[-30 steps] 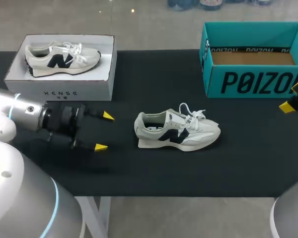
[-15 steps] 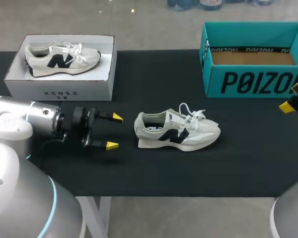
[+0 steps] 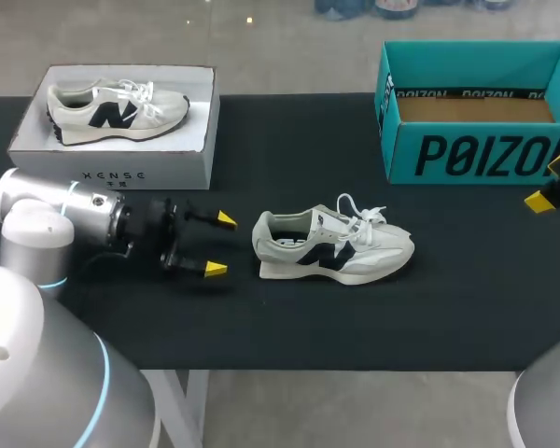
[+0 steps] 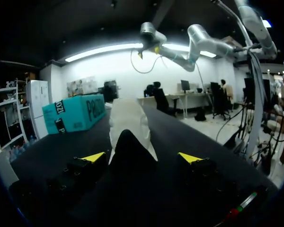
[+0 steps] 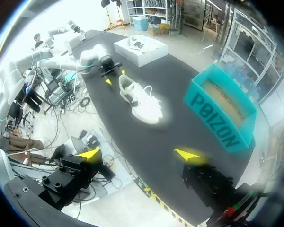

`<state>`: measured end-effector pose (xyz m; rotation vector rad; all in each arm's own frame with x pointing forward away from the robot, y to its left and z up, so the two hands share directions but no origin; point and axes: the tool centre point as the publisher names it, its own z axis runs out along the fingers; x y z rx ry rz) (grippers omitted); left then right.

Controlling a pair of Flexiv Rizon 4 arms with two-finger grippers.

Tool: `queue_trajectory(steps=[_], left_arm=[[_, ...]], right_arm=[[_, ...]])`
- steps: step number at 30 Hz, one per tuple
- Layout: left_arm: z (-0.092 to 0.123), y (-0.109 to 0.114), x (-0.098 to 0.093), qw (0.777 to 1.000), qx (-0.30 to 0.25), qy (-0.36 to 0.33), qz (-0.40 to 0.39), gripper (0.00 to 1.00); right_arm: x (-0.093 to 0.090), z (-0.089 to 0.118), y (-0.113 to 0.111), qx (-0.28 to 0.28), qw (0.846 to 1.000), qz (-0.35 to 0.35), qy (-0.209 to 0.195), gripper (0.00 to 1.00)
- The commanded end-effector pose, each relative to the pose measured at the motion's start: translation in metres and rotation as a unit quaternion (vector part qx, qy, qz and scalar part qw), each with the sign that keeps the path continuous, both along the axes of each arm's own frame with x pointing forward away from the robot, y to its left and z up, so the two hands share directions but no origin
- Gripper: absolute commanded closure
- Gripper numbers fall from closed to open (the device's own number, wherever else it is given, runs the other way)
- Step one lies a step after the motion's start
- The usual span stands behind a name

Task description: Take the shoe out of the shoebox, open the shoe tongue, remove and reinsert the insole, then place the shoe into the shoebox

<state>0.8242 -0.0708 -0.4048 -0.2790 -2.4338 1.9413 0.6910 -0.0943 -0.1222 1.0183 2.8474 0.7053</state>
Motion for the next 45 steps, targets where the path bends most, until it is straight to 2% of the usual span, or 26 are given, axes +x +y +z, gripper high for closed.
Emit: queue_trajectory(steps=[1, 17, 31, 45], left_arm=[[-0.009, -0.009, 0.001, 1.0, 0.006, 0.001, 0.006, 0.0], [-0.018, -0.039, 0.003, 1.0, 0.003, 0.007, 0.001, 0.0], [-0.025, -0.063, 0.011, 1.0, 0.0, 0.012, -0.006, 0.0], [-0.033, -0.067, 0.01, 1.0, 0.005, 0.022, 0.012, 0.0]], right_arm=[[0.003, 0.0, 0.001, -0.001, 1.0, 0.0, 0.003, 0.0], [0.003, 0.0, 0.001, -0.001, 1.0, 0.0, 0.003, 0.0], [0.003, 0.0, 0.001, -0.001, 1.0, 0.0, 0.003, 0.0], [0.003, 0.0, 0.001, -0.001, 1.0, 0.0, 0.003, 0.0]])
